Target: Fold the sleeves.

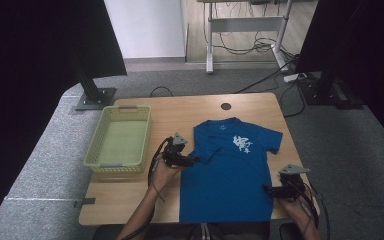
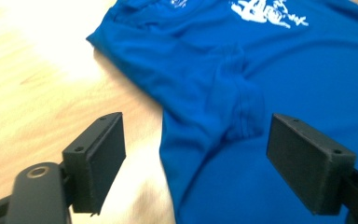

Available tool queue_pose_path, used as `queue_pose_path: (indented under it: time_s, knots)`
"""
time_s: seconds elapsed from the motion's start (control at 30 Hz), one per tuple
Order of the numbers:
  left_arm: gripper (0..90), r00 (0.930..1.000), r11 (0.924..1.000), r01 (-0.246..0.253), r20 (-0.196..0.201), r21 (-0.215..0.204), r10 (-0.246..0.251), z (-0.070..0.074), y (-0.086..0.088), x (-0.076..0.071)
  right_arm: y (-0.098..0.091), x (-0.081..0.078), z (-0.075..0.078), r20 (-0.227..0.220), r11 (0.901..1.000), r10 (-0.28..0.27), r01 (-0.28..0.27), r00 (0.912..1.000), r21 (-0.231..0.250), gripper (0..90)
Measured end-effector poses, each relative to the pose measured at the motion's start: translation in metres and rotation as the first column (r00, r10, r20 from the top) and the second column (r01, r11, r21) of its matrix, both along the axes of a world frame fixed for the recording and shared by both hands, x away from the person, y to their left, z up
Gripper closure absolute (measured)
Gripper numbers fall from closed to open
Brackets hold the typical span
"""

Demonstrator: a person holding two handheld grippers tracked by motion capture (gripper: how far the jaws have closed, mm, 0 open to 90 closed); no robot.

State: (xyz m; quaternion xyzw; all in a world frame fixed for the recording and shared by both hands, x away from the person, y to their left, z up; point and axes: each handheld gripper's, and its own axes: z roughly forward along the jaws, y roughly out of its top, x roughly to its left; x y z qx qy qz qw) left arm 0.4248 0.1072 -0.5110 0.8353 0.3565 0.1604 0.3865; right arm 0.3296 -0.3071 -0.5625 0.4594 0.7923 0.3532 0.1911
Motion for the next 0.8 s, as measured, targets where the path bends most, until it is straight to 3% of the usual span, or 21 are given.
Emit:
queue_pose_path:
  time_s: [0.2, 0.47, 0.57, 0.8]
  knots:
    - [15.0, 0.9994, 0.9996, -0.028, -0.018, -0.006, 0.028, -0.016, 0.013, -0.018, 0.001, 0.001, 0.000, -0.002, 1.0000, -0.001, 0.001, 1.0000, -0.003, 7.5]
    - [12.6, 0.9974, 0.9983, -0.054, -0.047, 0.023, 0.055, -0.042, 0.023, -0.037, 0.002, 0.002, -0.001, -0.008, 1.0000, -0.006, 0.006, 0.9999, -0.007, 3.3]
    - [11.9, 0.9982, 0.9974, -0.056, -0.019, 0.046, 0.057, -0.044, 0.023, -0.042, 0.003, 0.002, -0.001, -0.015, 0.9999, -0.003, 0.003, 0.9999, -0.012, 1.3]
    - [10.0, 0.9977, 0.9967, -0.064, -0.020, 0.049, 0.066, -0.045, 0.023, -0.044, 0.003, 0.002, -0.001, -0.017, 0.9999, -0.011, 0.011, 0.9998, -0.010, 1.1]
